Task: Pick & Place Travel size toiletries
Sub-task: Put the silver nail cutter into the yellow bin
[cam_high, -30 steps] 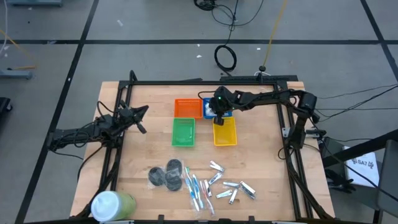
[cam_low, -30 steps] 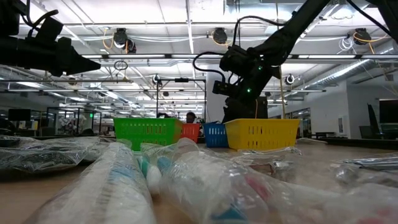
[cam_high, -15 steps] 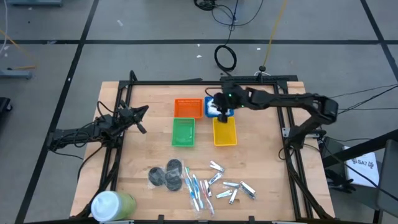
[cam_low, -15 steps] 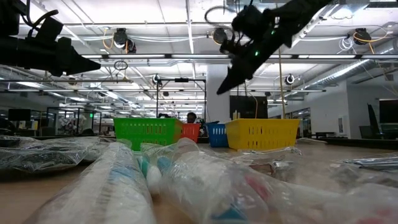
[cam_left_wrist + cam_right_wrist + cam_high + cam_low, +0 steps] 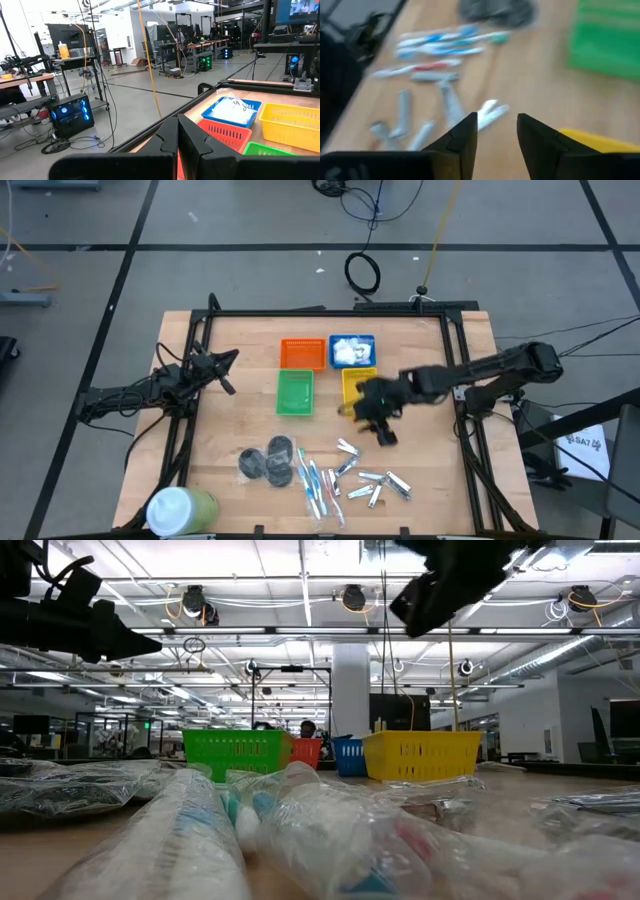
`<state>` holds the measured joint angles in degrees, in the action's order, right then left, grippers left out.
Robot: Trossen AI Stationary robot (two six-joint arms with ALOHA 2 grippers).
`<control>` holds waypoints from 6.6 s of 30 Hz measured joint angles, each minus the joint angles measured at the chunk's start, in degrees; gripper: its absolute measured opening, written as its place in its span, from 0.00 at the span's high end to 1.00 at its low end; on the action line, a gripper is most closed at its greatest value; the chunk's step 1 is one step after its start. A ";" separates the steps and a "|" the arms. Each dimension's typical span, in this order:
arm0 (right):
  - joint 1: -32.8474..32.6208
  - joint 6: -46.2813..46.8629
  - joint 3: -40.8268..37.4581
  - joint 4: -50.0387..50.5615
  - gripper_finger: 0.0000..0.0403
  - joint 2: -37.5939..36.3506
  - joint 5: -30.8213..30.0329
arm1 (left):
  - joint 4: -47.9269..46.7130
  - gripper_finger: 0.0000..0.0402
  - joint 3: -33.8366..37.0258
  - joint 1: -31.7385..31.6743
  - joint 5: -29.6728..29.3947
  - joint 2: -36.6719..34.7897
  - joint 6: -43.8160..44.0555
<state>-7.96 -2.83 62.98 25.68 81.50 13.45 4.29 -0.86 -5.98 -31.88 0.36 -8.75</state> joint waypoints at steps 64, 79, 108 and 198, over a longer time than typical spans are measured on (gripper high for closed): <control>-39.99 60.43 0.11 14.49 0.58 19.73 -25.38 | 0.00 1.00 0.00 0.01 0.00 0.00 0.00; -34.04 51.14 -0.15 9.92 0.58 18.79 -25.01 | 0.00 1.00 0.00 0.00 0.00 0.00 0.00; -33.28 60.42 -13.36 -1.19 0.58 14.64 -21.22 | 0.00 1.00 0.00 0.00 0.00 0.00 0.00; -4.14 25.10 -18.25 -24.97 0.60 -9.81 -17.59 | 0.00 1.00 0.00 0.00 0.04 0.00 0.00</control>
<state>-12.09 22.28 44.73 0.71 71.69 -4.14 4.30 -0.86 -5.98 -31.84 0.36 -8.75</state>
